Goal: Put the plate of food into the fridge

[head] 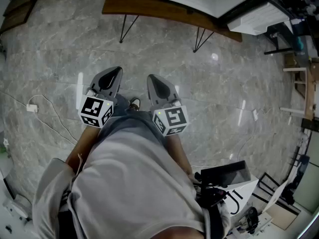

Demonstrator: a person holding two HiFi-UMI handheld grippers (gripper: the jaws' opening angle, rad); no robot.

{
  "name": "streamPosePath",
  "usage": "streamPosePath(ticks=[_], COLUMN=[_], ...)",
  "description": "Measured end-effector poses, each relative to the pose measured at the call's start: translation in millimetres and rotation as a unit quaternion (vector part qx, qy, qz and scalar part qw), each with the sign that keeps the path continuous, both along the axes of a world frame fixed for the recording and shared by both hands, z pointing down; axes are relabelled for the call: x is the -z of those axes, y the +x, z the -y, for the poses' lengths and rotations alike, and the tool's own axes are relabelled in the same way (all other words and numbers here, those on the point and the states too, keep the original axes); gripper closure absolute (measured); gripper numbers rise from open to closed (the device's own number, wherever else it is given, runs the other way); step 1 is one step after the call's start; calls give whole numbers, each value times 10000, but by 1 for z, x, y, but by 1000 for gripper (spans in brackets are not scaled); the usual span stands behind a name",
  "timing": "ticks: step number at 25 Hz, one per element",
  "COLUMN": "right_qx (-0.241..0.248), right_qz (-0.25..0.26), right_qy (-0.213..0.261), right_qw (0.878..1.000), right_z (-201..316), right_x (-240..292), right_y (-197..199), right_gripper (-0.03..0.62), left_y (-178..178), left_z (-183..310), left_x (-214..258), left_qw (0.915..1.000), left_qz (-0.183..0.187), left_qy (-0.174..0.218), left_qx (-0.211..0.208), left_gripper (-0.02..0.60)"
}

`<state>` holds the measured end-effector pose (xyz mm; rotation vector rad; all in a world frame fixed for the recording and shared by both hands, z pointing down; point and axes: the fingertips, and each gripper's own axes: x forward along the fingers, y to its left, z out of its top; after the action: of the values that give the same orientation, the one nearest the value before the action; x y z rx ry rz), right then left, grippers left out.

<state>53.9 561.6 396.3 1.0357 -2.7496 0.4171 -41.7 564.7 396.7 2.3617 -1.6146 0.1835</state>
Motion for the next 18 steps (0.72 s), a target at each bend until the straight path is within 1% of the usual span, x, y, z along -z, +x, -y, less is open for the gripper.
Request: streamPosePath(ticks=[4, 5, 8, 9, 11, 14, 16, 18], right_qx=[86, 122, 240, 278, 351, 442, 422, 419], right_qz=[-47, -65, -80, -80, -103, -92, 13, 16], right_qy=[56, 77, 73, 59, 51, 51, 21, -32], right_qw=[9999, 9999, 9997, 9996, 9993, 9990, 9991, 9991], right_z=[2, 0, -7, -8, -10, -12, -12, -9], right_x=[-2, -2, -6, -7, -8, -9, -11, -16], right_y=[12, 13, 17, 18, 16, 5, 0, -3], right_gripper=[577, 577, 577, 577, 577, 576, 576, 576], left_y=[17, 21, 36, 41, 43, 32, 24, 17], left_z=[3, 2, -8, -11, -15, -19, -19, -16], left_x=[-3, -3, -6, -7, -8, -14, -18, -21], left_qw=[10000, 9999, 9983, 9980, 9982, 9989, 9991, 9993], left_qz=[52, 142, 570, 615, 571, 463, 407, 353], left_qy=[16, 34, 98, 99, 63, -37, -75, -89], left_qx=[40, 29, -100, -146, -159, -35, 43, 102], left_gripper=[563, 563, 563, 563, 563, 563, 563, 563])
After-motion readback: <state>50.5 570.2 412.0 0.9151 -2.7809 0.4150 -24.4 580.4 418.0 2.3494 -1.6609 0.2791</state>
